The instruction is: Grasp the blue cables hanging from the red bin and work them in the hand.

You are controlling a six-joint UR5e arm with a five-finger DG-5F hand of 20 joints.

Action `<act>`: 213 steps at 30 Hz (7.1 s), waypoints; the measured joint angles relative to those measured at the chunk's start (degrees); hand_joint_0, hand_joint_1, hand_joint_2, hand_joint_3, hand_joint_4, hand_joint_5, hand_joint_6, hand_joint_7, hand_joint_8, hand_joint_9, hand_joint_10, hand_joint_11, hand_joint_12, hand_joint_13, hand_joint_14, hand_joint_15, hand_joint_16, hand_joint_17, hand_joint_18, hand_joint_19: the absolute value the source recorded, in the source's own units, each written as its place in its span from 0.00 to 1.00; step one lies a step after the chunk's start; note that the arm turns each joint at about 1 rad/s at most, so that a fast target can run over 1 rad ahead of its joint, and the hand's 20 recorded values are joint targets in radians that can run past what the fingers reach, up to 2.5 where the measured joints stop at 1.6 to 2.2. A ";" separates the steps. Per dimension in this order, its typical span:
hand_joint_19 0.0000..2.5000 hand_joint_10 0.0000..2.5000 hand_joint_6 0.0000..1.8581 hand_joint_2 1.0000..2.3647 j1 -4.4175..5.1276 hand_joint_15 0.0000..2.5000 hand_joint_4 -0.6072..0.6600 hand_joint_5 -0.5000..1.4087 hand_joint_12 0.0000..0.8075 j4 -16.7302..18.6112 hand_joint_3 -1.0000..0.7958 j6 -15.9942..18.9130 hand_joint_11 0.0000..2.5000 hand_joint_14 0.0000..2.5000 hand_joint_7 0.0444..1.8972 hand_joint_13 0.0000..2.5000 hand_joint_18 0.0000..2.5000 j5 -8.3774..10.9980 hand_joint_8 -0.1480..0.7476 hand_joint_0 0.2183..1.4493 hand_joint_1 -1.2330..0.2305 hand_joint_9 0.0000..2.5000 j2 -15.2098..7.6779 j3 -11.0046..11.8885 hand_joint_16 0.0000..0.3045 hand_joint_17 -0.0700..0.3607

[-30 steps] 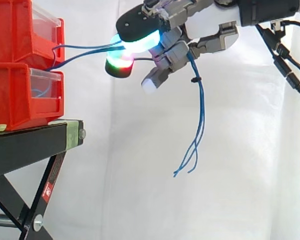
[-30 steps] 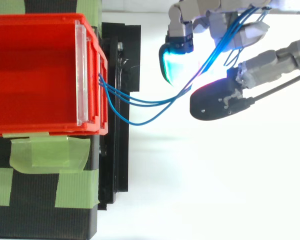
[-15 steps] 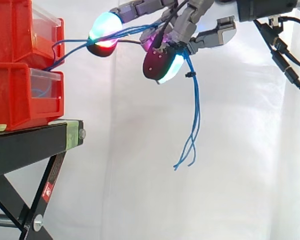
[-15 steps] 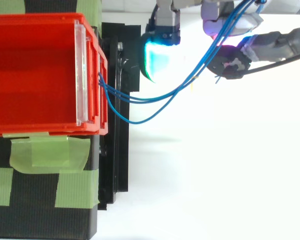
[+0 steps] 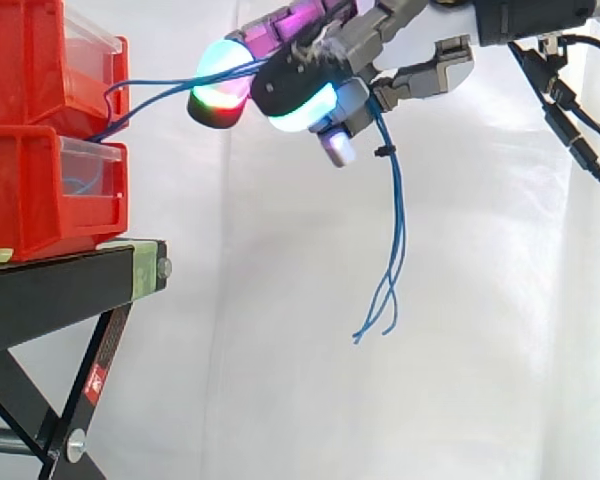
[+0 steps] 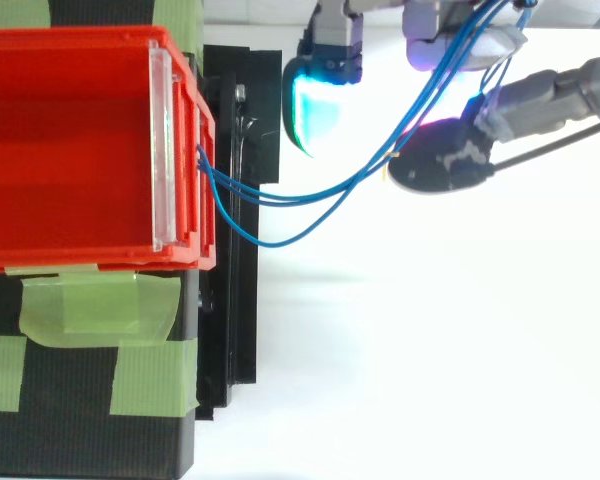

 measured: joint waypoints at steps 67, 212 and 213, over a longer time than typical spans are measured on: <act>0.45 1.00 0.03 0.00 0.00 0.85 0.55 0.39 0.52 -0.35 0.75 -2.02 1.00 1.00 0.76 0.14 0.24 -1.41 0.60 0.84 0.37 0.15 0.00 -1.14 0.15 0.40; 0.47 1.00 0.07 0.15 0.51 0.79 0.52 0.29 0.56 0.61 0.64 -2.28 1.00 1.00 0.70 0.10 0.33 -1.25 0.62 0.61 0.33 0.07 -0.01 -1.16 0.19 0.46; 0.47 1.00 0.07 0.11 0.52 0.80 0.51 0.29 0.55 0.63 0.66 -2.28 1.00 1.00 0.70 0.10 0.33 -1.25 0.62 0.63 0.33 0.07 -0.01 -1.15 0.19 0.46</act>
